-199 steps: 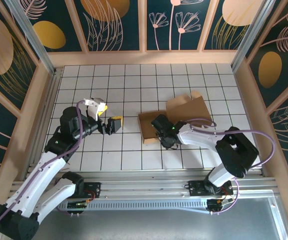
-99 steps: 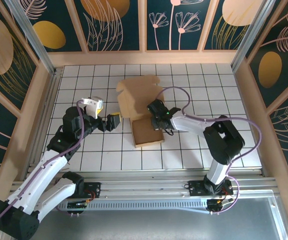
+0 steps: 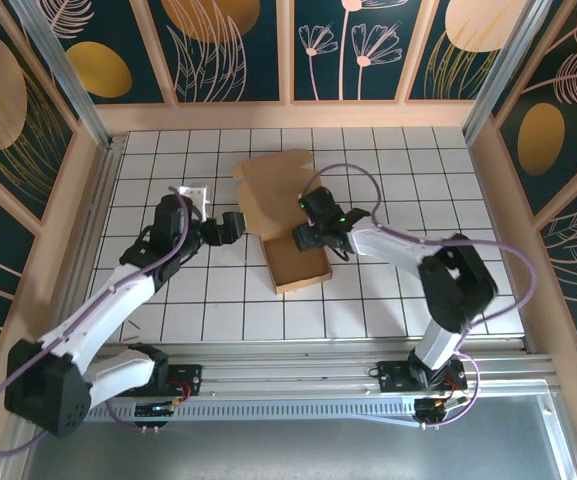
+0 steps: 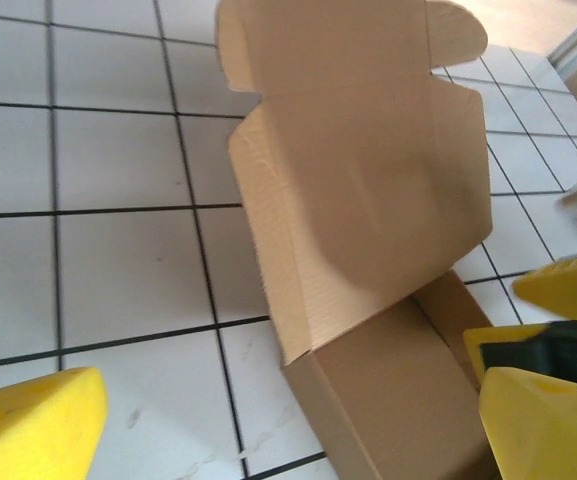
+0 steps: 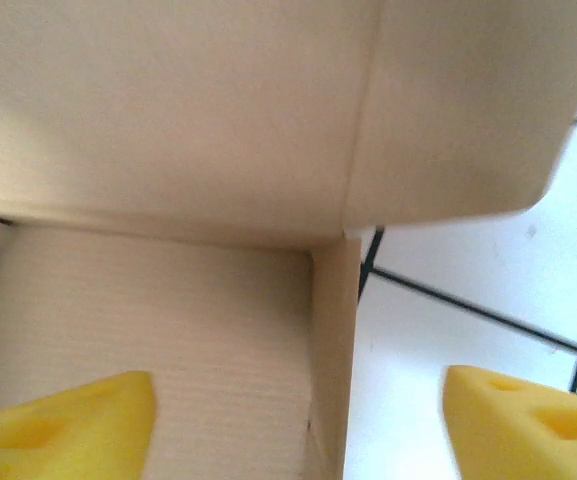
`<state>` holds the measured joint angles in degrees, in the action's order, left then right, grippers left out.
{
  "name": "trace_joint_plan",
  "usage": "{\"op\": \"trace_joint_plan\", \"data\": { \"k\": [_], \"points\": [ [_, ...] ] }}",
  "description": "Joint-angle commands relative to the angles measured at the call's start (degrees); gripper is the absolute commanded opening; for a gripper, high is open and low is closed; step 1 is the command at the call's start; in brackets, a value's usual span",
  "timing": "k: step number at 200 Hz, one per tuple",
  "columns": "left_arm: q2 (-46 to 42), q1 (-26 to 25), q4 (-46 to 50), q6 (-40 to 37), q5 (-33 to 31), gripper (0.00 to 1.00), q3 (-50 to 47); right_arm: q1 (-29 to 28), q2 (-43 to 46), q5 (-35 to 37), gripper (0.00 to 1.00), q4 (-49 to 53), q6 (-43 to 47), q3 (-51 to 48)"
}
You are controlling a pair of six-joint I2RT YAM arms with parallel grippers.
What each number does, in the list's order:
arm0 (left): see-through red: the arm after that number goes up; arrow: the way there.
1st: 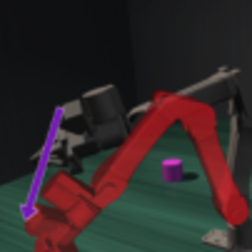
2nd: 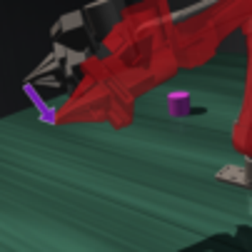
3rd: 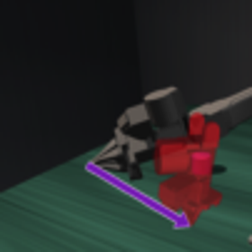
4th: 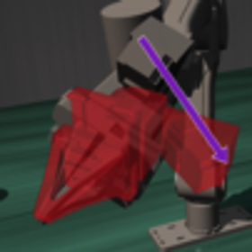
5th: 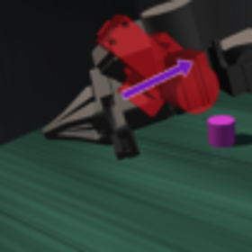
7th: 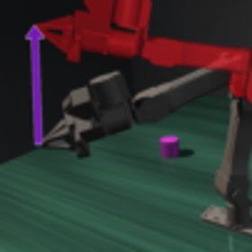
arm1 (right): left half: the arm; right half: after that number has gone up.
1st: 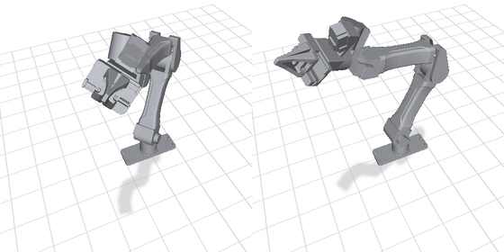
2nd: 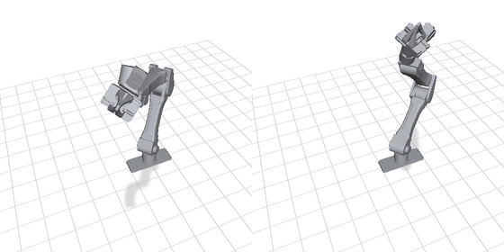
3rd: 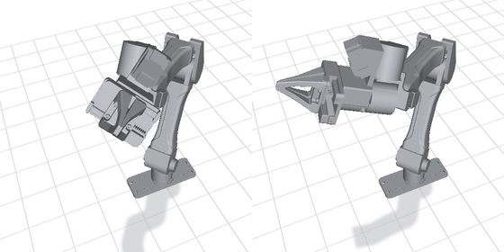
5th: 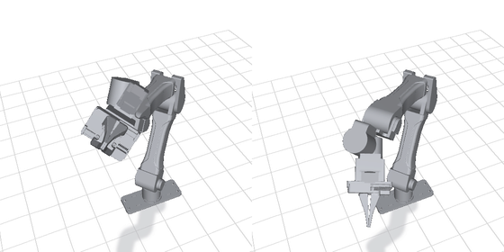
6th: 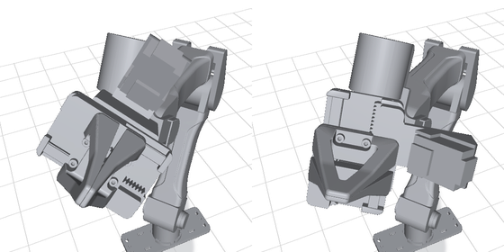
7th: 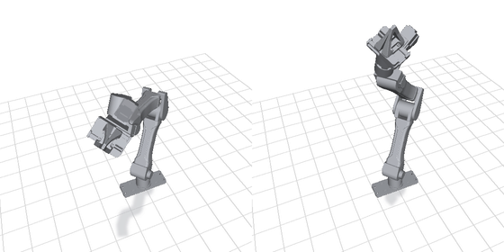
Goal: Fold the paper box
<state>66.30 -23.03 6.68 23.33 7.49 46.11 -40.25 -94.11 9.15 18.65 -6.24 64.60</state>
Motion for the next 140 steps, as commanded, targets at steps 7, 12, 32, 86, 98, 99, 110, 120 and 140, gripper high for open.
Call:
{"op": "trace_joint_plan", "data": {
  "k": [7, 12, 32, 86, 98, 99, 110, 120, 140],
  "points": [
    [9.22, 2.94, -1.26, 2.62, 9.26, 0.89, 7.07, 8.46, 7.17, -12.24, 0.99, -4.77, 2.23, 2.68],
    [10.99, 3.51, -2.19, 3.03, 10.7, 0.87, 8.03, 11.65, 6.28, -16.2, 0.99, -4.41, 2.53, 4.24],
    [17.34, 4.13, -3.43, 2.69, 13.89, 0.82, 12.17, 19.53, 0.2, -29.59, 0.99, -2.93, 3.77, 10.34],
    [25.18, 4.21, -2.31, -0.67, 7.98, 0.63, 15.7, 25.91, -12.77, -34.62, 0.95, -4.9, 5.59, 19.68],
    [26.22, 4.21, -1.93, -1.26, 8.61, 0.56, 16.44, 25.6, -14.58, -36.03, 0.89, -5.74, 5.38, 20.35],
    [26.28, 4.22, -1.93, -1.22, 8.78, 0.55, 16.5, 25.58, -14.68, -36.17, 0.88, -5.82, 5.33, 20.37],
    [26.81, 4.19, -2.35, -1.07, 11.08, 0.5, 16.73, 25.25, -15.93, -38.85, 0.81, -6.17, 5.34, 20.87],
    [26.95, 4.22, -3.07, -0.57, 13.61, 0.48, 16.66, 24.78, -16.61, -41.0, 0.81, -6.55, 5.49, 20.53],
    [27.16, 4.19, -3.7, -0.13, 16.35, 0.43, 16.38, 23.55, -16.96, -44.61, 0.87, -8.87, 6.06, 18.05]
  ]
}}
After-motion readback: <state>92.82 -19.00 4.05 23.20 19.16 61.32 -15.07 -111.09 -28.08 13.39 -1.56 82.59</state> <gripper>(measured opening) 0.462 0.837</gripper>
